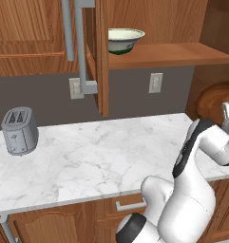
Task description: Open the cabinet. Pick the bowls from the counter and place them in the cabinet. Then close the cabinet.
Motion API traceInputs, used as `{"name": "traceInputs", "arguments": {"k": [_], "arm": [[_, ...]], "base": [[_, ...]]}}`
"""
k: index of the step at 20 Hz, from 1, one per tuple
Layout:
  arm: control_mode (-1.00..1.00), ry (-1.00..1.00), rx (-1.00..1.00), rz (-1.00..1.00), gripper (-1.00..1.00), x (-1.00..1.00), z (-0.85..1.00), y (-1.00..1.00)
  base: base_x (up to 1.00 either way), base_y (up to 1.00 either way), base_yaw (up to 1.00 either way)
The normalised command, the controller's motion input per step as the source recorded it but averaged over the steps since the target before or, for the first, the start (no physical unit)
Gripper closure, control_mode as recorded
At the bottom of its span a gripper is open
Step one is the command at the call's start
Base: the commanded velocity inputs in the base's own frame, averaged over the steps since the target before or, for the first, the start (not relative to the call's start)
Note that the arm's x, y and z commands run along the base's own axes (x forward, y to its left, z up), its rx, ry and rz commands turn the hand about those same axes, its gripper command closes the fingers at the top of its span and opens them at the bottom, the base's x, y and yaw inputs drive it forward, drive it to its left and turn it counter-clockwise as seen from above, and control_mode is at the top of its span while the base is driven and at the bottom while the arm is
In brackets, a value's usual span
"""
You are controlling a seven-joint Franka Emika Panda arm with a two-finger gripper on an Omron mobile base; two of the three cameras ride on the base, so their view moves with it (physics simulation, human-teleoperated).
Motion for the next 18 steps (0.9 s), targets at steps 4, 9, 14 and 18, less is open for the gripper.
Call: {"name": "traceInputs", "arguments": {"k": [4,9,14,18], "arm": [[-1.0,0.27,0.14,0.0,1.0,-0.68,0.76,0.0],[-1.0,0.13,0.1,0.02,1.0,-0.63,0.61,0.05],[-1.0,-0.01,0.02,0.11,1.0,-0.53,0.46,0.31],[-1.0,-0.11,0.0,0.13,1.0,-0.46,0.43,0.38]], "base": [[0.0,0.0,0.0],[0.0,0.0,0.0],[0.0,0.0,0.0],[0.0,0.0,0.0]]}}
